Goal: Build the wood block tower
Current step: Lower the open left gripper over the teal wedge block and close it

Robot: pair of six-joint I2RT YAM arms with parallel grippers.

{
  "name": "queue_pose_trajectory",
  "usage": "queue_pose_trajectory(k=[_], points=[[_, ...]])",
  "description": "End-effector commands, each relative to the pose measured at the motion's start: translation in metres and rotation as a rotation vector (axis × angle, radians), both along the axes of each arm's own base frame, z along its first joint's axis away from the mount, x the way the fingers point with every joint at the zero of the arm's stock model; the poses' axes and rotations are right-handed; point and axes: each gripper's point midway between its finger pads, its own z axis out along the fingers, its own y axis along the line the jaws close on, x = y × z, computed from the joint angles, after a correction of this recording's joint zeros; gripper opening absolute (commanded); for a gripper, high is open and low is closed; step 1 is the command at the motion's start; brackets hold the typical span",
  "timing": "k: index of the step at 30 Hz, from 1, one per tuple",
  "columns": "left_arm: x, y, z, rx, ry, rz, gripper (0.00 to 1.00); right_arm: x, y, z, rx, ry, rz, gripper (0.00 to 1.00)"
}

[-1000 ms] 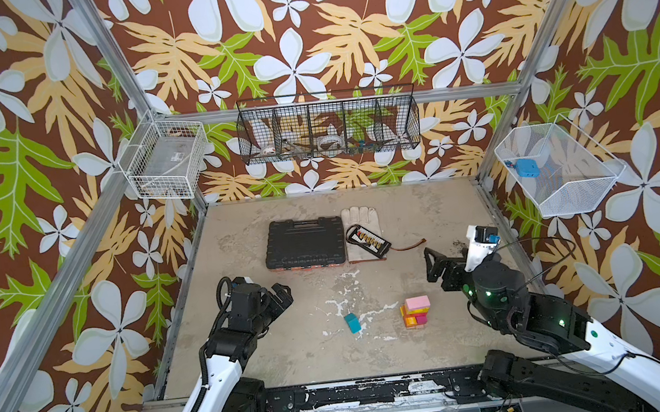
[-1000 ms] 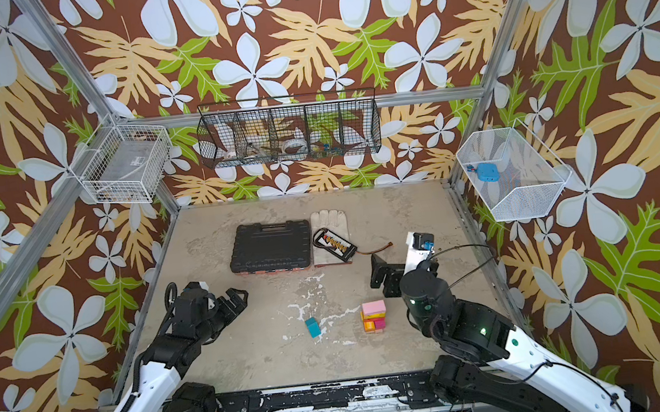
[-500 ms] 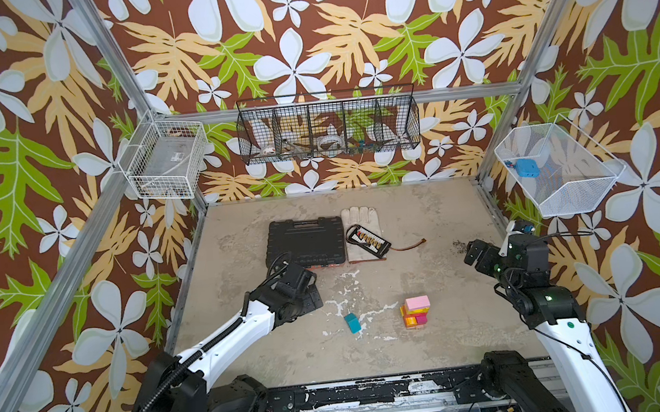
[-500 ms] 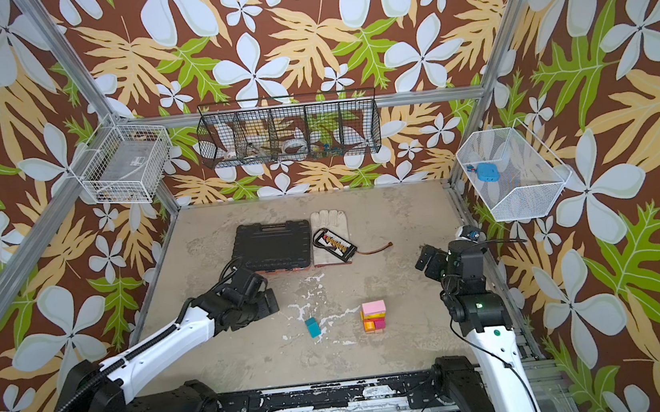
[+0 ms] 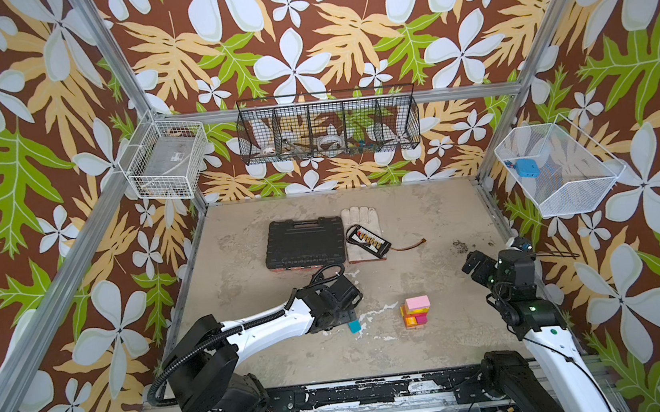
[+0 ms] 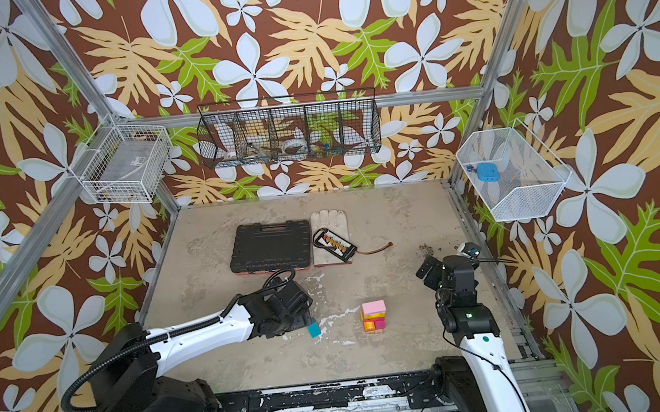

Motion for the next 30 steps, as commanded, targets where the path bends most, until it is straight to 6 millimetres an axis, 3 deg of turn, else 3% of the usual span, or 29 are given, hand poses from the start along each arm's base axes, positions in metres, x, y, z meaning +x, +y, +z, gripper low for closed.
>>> queue_pose_trajectory(k=[1, 4, 8, 18, 26, 30], points=[[-0.006, -0.015, 0.000, -0.082, 0.017, 0.087, 0.90, 0.001, -0.025, 0.006, -0.068, -0.091, -0.139, 1.00], [-0.004, -0.012, -0.003, -0.046, 0.020, 0.115, 0.87, -0.007, -0.034, -0.012, -0.101, -0.065, -0.189, 1.00], [-0.006, -0.021, -0.012, -0.048, 0.044, 0.115, 0.78, 0.000, -0.024, -0.019, -0.074, -0.096, -0.133, 1.00], [-0.011, -0.043, -0.019, 0.037, 0.041, 0.082, 0.79, 0.002, -0.022, -0.035, -0.041, -0.126, -0.135, 1.00], [-0.012, -0.046, -0.023, 0.100, 0.034, 0.076, 0.79, 0.001, -0.022, -0.032, -0.042, -0.147, -0.134, 1.00], [-0.012, -0.045, -0.026, 0.129, 0.036, 0.055, 0.69, 0.001, -0.021, -0.032, -0.041, -0.148, -0.129, 1.00]])
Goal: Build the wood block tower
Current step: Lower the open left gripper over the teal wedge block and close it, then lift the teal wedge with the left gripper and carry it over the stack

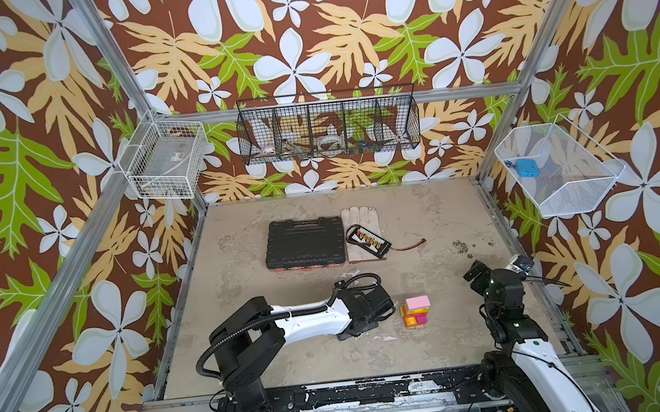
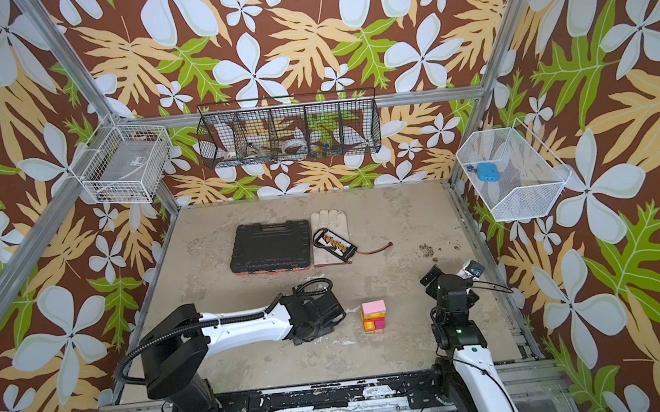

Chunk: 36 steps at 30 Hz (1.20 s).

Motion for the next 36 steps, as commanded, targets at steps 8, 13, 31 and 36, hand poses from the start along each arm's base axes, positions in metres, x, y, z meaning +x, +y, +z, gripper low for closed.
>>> queue_pose_trajectory(k=[8, 13, 31, 36], points=[[0.003, 0.008, -0.008, 0.119, -0.007, -0.101, 0.57, 0.004, 0.002, 0.005, 0.008, -0.027, 0.007, 1.00], [0.006, -0.001, -0.007, 0.114, -0.015, -0.181, 0.52, 0.004, 0.002, 0.005, 0.009, -0.027, 0.010, 1.00], [0.008, -0.014, -0.005, 0.100, -0.016, -0.277, 0.13, 0.005, 0.004, 0.004, 0.012, -0.022, 0.020, 1.00], [0.023, -0.022, 0.026, 0.054, -0.086, -0.307, 0.00, 0.006, 0.003, 0.004, 0.012, -0.022, 0.019, 1.00]])
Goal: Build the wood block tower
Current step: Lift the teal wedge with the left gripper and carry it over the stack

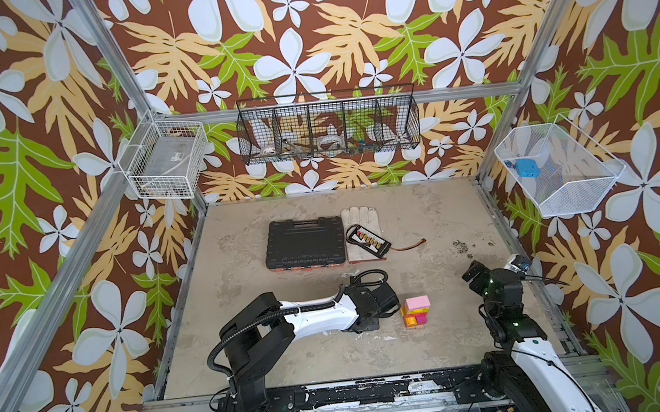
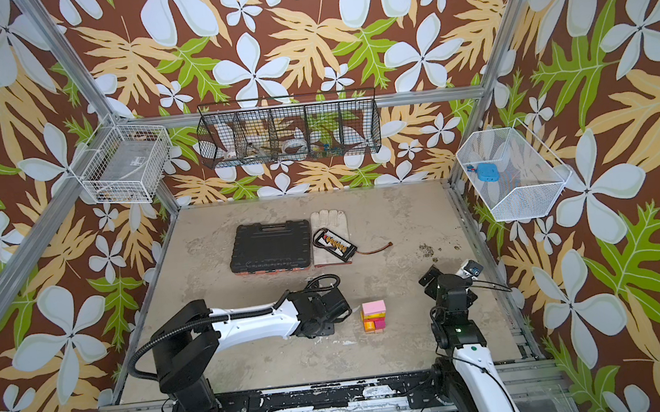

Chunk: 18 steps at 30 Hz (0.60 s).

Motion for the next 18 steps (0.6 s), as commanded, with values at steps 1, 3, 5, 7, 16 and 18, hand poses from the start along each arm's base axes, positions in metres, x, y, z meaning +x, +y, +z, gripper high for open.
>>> queue_pose_trajectory(k=[1, 3, 5, 7, 16, 18], points=[[0.015, -0.005, 0.025, -0.044, -0.056, -0.038, 0.00, 0.003, 0.000, 0.006, 0.001, -0.029, -0.002, 1.00], [0.024, -0.004, 0.046, -0.090, -0.096, -0.040, 0.00, 0.003, 0.000, 0.007, 0.001, -0.032, -0.003, 1.00], [0.036, 0.002, 0.070, -0.124, -0.156, -0.026, 0.00, 0.003, 0.000, 0.007, 0.000, -0.032, -0.003, 1.00], [0.046, 0.011, 0.101, -0.155, -0.248, -0.001, 0.00, 0.003, 0.000, 0.007, 0.000, -0.034, -0.002, 1.00], [0.035, -0.002, 0.223, -0.422, -0.705, -0.421, 0.00, 0.002, -0.002, 0.007, -0.005, -0.038, -0.014, 1.00], [0.027, -0.007, 0.237, -0.419, -0.721, -0.522, 0.00, 0.002, -0.002, 0.008, -0.005, -0.042, -0.012, 1.00]])
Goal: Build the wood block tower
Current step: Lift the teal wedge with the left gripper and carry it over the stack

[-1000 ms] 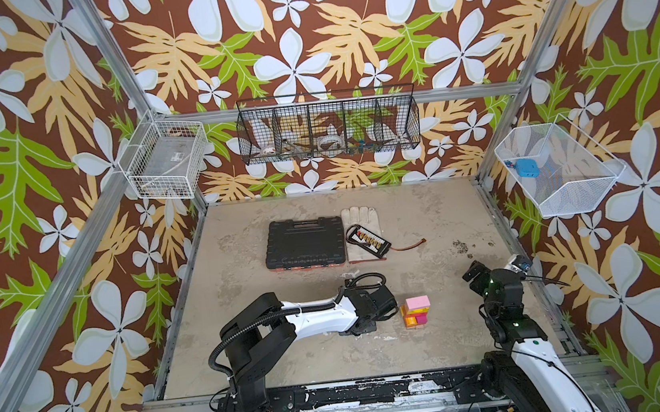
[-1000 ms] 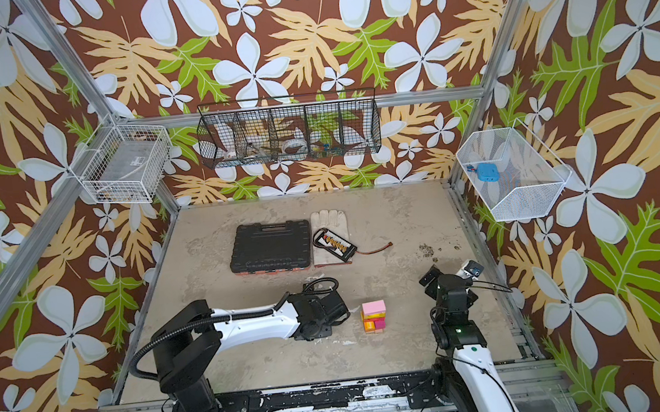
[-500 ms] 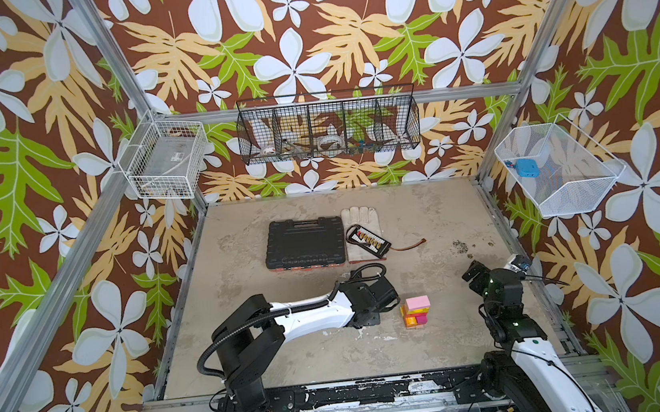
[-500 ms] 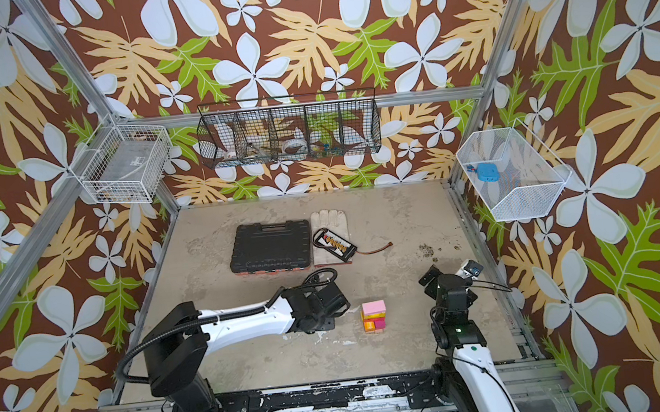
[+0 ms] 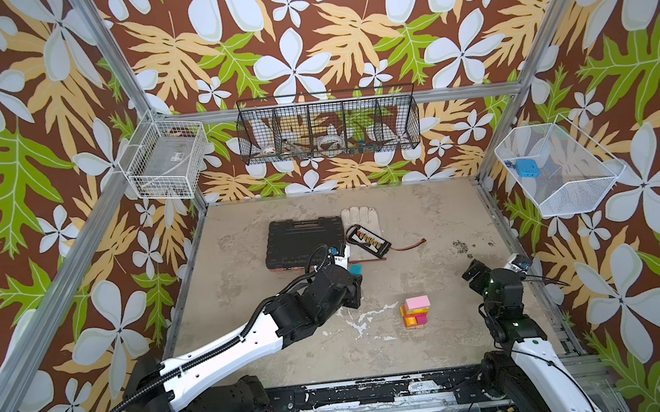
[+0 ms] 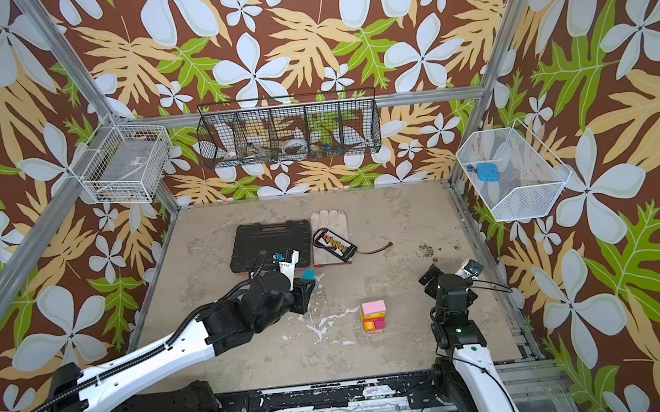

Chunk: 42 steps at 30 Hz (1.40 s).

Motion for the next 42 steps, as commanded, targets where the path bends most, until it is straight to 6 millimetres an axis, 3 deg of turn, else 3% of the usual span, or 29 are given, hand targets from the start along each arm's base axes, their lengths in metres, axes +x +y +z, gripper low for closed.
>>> queue_pose_trajectory(k=[1, 6, 9, 14, 17, 23, 30, 34, 42], points=[[-0.009, -0.022, 0.041, 0.014, -0.182, -0.208, 0.00, 0.000, -0.002, 0.004, -0.003, -0.026, -0.010, 1.00], [-0.031, -0.047, 0.063, 0.031, -0.196, -0.429, 0.00, 0.002, 0.002, 0.005, 0.001, -0.036, 0.011, 1.00], [-0.038, -0.057, 0.065, 0.090, -0.231, -0.536, 0.00, 0.004, 0.004, 0.004, 0.003, -0.033, 0.024, 1.00], [-0.030, -0.069, 0.040, 0.287, -0.247, -0.639, 0.00, 0.006, 0.006, 0.003, 0.006, -0.025, 0.036, 1.00], [-0.041, -0.084, 0.022, 0.338, -0.236, -0.800, 0.00, 0.007, 0.005, 0.002, 0.005, -0.023, 0.035, 1.00], [-0.058, -0.113, 0.005, 0.356, -0.154, -1.025, 0.00, 0.009, 0.005, 0.000, 0.006, -0.003, 0.032, 1.00], [-0.057, -0.130, -0.045, 0.540, 0.018, -1.087, 0.00, 0.009, 0.004, -0.001, 0.004, 0.004, 0.026, 1.00], [-0.049, -0.138, -0.058, 0.602, 0.063, -1.090, 0.00, 0.010, 0.004, -0.001, 0.006, 0.005, 0.028, 1.00], [-0.051, -0.152, -0.072, 0.680, 0.121, -1.118, 0.00, 0.010, 0.005, -0.001, 0.006, 0.004, 0.032, 1.00]])
